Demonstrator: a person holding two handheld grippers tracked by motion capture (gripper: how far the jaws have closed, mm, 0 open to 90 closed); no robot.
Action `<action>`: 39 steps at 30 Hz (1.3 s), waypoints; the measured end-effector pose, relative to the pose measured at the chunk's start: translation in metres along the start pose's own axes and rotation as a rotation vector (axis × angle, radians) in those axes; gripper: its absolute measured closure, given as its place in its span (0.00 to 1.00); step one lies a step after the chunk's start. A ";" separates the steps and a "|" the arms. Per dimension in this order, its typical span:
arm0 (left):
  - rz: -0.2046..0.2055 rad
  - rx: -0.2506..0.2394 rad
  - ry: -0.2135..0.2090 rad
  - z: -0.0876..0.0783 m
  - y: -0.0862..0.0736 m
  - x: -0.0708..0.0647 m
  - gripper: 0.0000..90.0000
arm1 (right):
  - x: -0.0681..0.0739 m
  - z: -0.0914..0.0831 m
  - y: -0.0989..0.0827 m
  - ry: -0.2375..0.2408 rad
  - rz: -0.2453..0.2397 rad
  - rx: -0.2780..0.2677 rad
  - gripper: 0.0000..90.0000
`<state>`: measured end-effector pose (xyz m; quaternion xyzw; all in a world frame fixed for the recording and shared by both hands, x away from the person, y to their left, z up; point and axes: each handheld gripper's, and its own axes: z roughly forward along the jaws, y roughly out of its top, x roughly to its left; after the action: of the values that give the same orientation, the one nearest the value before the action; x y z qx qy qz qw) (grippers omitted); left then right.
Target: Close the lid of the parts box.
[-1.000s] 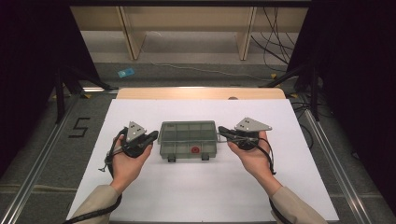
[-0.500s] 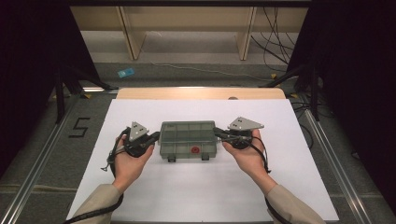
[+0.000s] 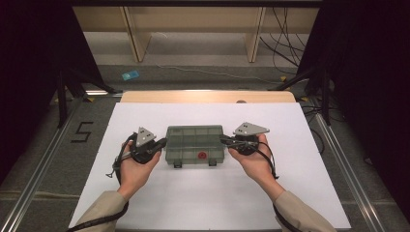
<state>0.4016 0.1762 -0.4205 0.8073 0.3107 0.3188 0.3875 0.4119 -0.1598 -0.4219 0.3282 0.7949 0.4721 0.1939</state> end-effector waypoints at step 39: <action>0.006 0.024 -0.017 0.008 -0.001 -0.009 1.00 | 0.004 0.007 -0.007 0.014 0.016 0.073 1.00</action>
<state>0.4015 0.1668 -0.4279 0.8156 0.3087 0.3093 0.3794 0.4109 -0.1547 -0.4314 0.3381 0.8102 0.4467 0.1722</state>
